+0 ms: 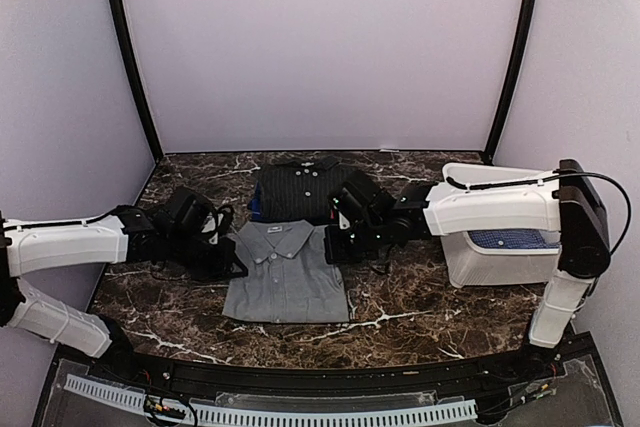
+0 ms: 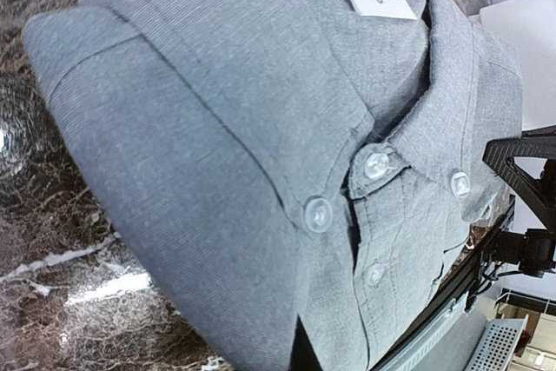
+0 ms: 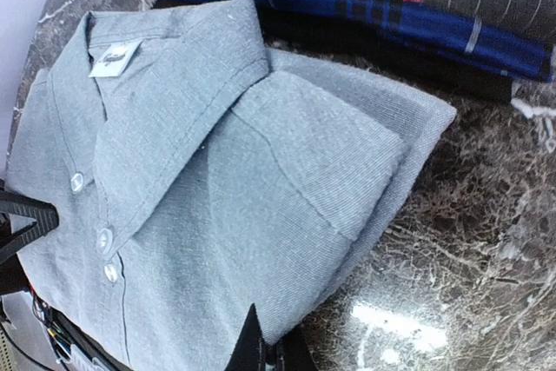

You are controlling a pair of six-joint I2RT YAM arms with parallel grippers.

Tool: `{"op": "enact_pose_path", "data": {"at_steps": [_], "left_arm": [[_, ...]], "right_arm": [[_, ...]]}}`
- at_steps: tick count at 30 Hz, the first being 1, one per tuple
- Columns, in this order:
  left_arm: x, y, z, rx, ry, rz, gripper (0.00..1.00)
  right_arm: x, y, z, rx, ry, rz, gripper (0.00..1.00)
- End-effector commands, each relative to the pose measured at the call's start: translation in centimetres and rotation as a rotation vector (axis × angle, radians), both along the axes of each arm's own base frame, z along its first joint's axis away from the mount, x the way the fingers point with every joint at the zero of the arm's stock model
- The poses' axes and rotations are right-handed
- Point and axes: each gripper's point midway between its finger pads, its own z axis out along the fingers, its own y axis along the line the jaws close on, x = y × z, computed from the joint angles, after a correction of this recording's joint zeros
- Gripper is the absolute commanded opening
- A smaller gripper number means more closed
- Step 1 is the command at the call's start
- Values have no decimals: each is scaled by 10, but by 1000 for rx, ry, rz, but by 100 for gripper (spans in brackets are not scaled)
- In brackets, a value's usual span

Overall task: Fold and stack the long sleeve shirts
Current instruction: Pick up the square-folded shirt from the center of the board, then place the square-folded shirt on the square-folded shirt.

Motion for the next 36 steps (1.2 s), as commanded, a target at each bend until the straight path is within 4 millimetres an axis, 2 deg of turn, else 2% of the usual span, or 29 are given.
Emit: {"op": "enact_pose_path", "data": {"at_steps": [1,4,7,8,9,10,13,14,15,16,17,18,19,20,21,22,23,24,25,26,33,36], "left_arm": [[9,-2,43,-16,-100,-16,0],[16,-5,64,-24,-144,-17,0],[32,-7,90,-15,-215,-4,0],[35,-8,89,-1,-214,-5,0],[43,-11,100,0,-246,-6,0],[48,-12,96,20,-235,-7,0],[78,-19,108,42,-267,-2,0],[89,-22,120,23,-290,6,0],[98,-25,113,35,-283,0,0],[111,-25,124,17,-302,12,0],[121,-28,116,30,-288,8,0],[135,-27,127,17,-309,22,0],[146,-28,117,35,-300,23,0],[160,-27,126,24,-319,36,0],[170,-29,116,26,-306,38,0],[181,-28,122,5,-312,45,0],[190,-31,110,9,-292,44,0],[198,-33,116,-9,-301,40,0],[204,-35,104,0,-279,35,0],[212,-39,100,1,-277,27,0],[245,-37,86,19,-276,59,0],[253,-32,69,40,-250,75,0]], "right_arm": [[16,8,60,59,-134,-1,0],[26,12,80,72,-175,13,0],[44,14,96,83,-211,10,0],[51,14,104,93,-226,6,0],[57,13,109,101,-235,3,0],[65,12,114,109,-246,0,0],[94,4,127,113,-289,-27,0],[104,0,129,111,-300,-33,0],[114,-3,132,114,-307,-43,0],[125,-7,134,119,-315,-55,0],[136,-10,134,122,-320,-64,0],[146,-13,134,126,-320,-74,0],[156,-16,133,129,-320,-79,0],[165,-19,132,130,-322,-89,0],[174,-22,128,127,-319,-97,0],[182,-24,126,129,-317,-103,0],[191,-27,123,127,-312,-112,0],[200,-30,121,125,-314,-123,0],[208,-33,115,117,-311,-132,0],[214,-33,111,124,-302,-129,0],[248,-38,86,123,-263,-141,0],[256,-41,72,112,-244,-152,0]]}}
